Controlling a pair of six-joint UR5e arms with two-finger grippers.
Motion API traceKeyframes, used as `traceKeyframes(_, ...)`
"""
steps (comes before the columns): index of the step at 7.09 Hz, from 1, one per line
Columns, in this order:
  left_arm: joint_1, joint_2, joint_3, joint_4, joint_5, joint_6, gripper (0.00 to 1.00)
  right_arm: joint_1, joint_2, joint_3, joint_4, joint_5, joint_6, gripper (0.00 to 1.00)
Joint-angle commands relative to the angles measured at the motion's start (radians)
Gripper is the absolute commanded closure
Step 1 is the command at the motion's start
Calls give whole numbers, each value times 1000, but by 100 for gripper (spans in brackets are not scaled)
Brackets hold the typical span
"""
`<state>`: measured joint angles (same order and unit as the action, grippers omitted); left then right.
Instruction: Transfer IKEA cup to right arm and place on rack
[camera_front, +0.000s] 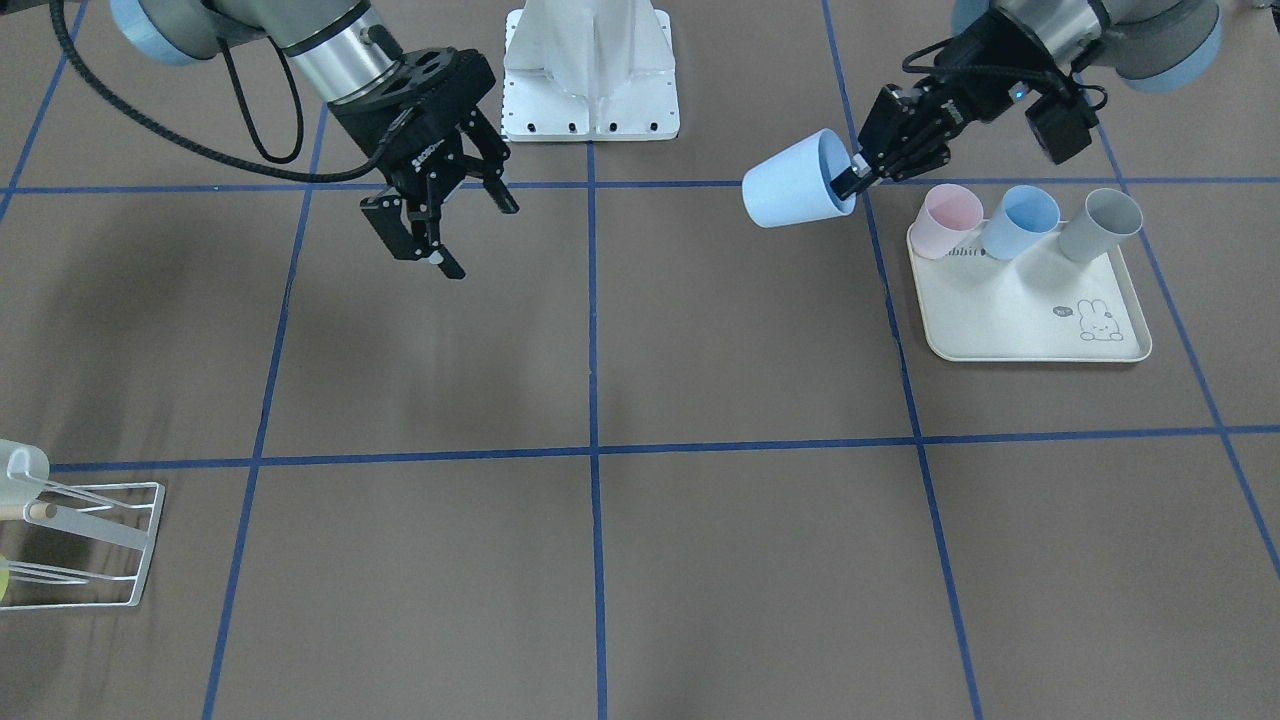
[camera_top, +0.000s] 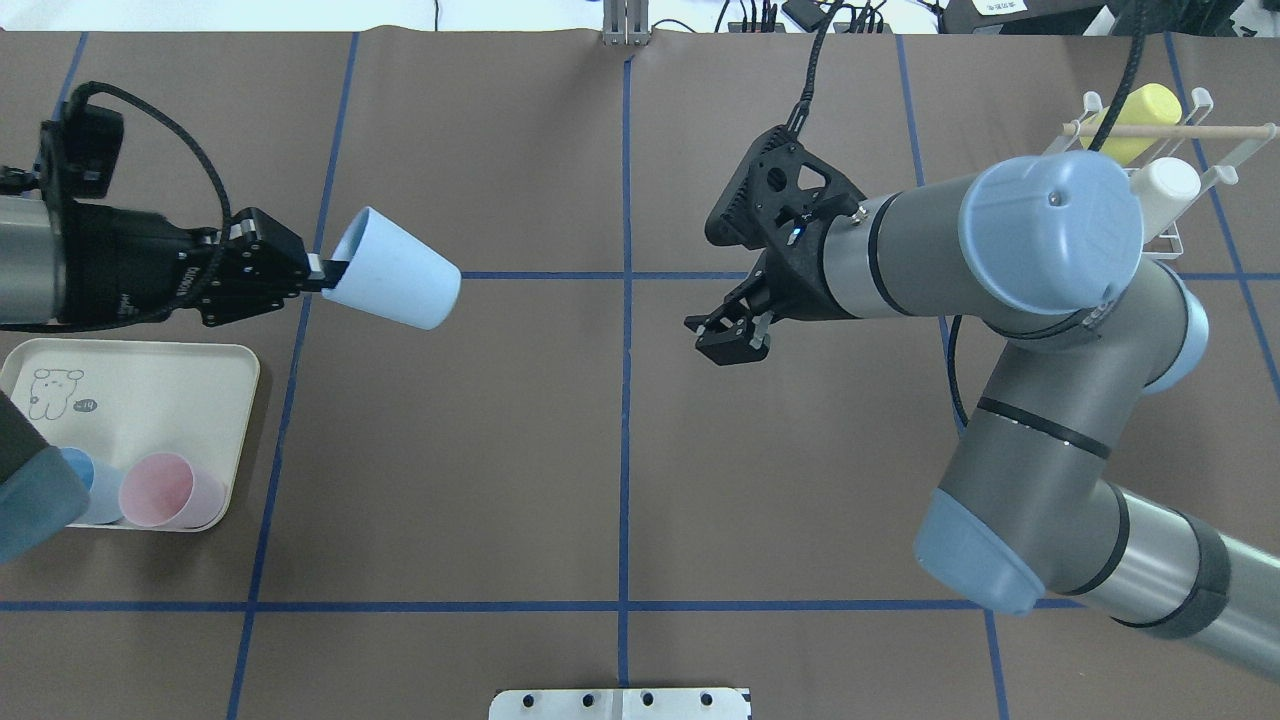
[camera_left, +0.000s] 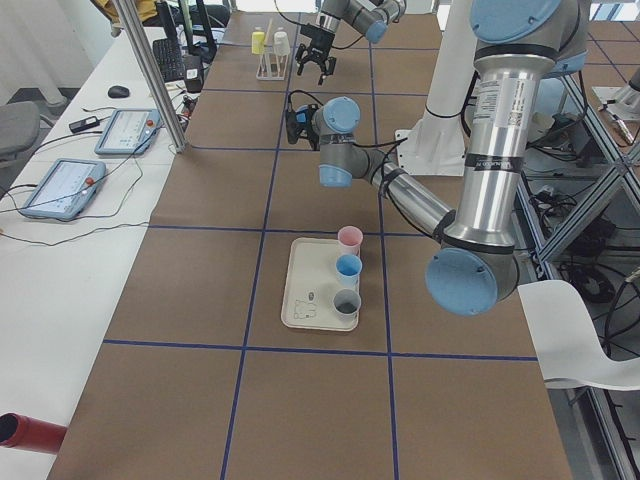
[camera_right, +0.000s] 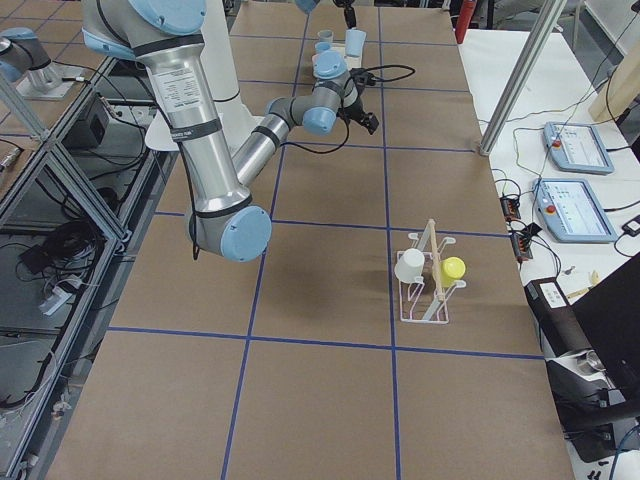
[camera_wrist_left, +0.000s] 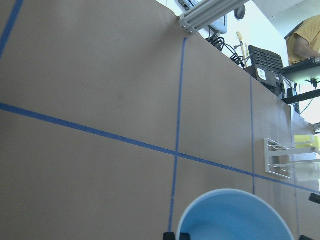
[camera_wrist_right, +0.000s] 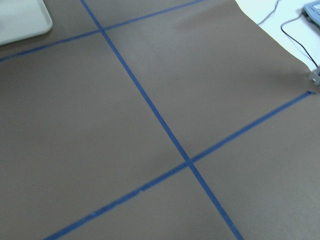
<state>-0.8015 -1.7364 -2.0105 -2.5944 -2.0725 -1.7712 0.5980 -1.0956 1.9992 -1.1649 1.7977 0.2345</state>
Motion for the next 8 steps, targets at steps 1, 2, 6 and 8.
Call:
traceKeyframes(1,65,-87,4,-1,15,-76,100,-110,0,-7,182,-105,11,1)
traceKeyframes(2,83,-121,6,0,15,-111,100,-165,11,-7,186,-203,8,1)
traceKeyframes(6,166,-153,12,0,66,-113,100,-208,19,0,186,-251,-3,1)
traceKeyframes(8,168,-153,15,2,66,-113,100,-213,20,3,188,-251,-1,1)
